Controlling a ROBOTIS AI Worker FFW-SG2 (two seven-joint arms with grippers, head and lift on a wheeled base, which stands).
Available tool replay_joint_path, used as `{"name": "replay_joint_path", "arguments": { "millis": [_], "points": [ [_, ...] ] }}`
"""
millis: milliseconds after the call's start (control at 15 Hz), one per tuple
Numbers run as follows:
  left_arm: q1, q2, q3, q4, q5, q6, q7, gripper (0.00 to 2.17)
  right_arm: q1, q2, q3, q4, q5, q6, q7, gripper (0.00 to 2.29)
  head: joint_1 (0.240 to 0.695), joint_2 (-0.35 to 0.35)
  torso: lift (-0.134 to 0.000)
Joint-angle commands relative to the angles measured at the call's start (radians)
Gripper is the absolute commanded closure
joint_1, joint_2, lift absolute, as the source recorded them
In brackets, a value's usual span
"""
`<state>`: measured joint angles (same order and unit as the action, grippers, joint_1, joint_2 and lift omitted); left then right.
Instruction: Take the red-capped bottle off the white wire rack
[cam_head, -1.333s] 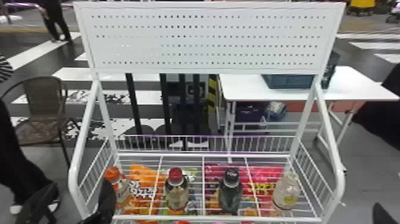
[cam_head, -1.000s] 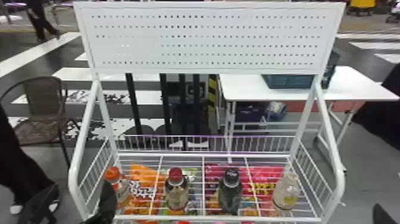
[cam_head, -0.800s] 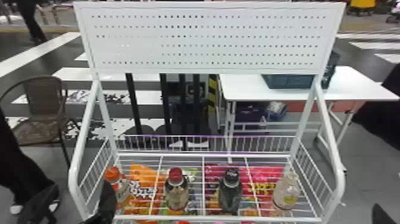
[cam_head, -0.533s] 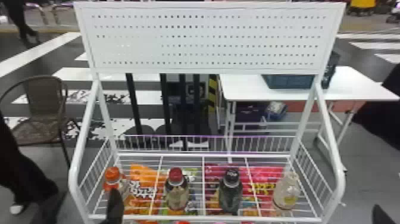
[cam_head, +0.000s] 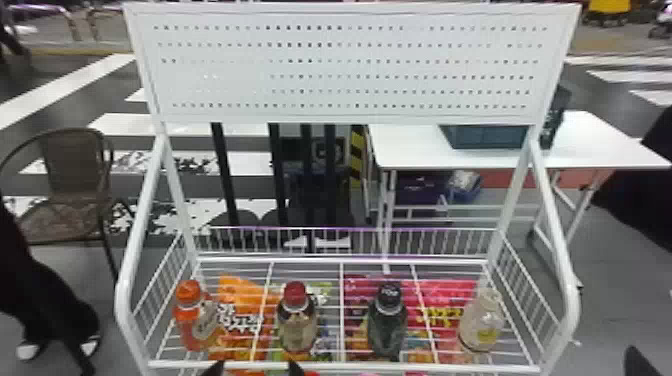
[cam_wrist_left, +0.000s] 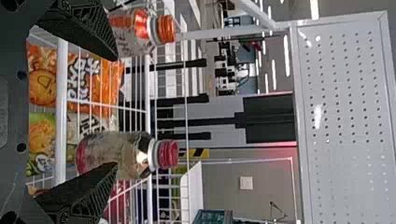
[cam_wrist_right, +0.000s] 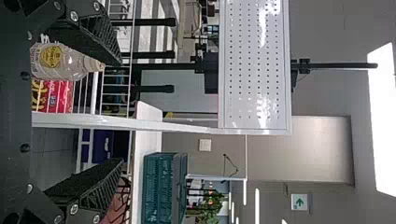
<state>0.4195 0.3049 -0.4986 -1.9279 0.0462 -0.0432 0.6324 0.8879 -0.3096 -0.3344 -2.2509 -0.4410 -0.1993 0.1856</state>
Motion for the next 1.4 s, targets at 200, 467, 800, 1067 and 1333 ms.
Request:
{"name": "replay_joint_path", "arguments": {
  "millis": [200, 467, 800, 1067, 1333],
  "points": [
    [-0.200, -0.070, -0.121, 0.221, 0.026, -0.046, 0.004, 0.09, 0.002, -0.005, -0.003, 0.007, 0.001, -0.001, 0.000, 0.17, 0.499, 0.000, 0.000],
    [-0.326, -0.095, -0.124, 0.352, 0.072, -0.046, 0.006, 0.09, 0.014, -0.006, -0.018, 0.010, 0.007, -0.001, 0.002, 0.17, 0.499, 0.000, 0.000],
    [-0.432, -0.095, -0.124, 0.501, 0.133, -0.046, -0.010, 0.08, 0.025, -0.005, -0.035, 0.013, 0.005, -0.001, 0.002, 0.17, 0.499, 0.000, 0.000],
    [-0.461, -0.095, -0.124, 0.535, 0.178, -0.080, -0.017, 0.28, 0.031, -0.005, -0.041, 0.011, 0.005, -0.001, 0.002, 0.17, 0.499, 0.000, 0.000],
    [-0.443, -0.089, -0.124, 0.491, 0.179, -0.083, -0.010, 1.74, 0.031, -0.002, -0.040, 0.005, 0.005, -0.001, 0.002, 0.17, 0.499, 0.000, 0.000]
  ]
}}
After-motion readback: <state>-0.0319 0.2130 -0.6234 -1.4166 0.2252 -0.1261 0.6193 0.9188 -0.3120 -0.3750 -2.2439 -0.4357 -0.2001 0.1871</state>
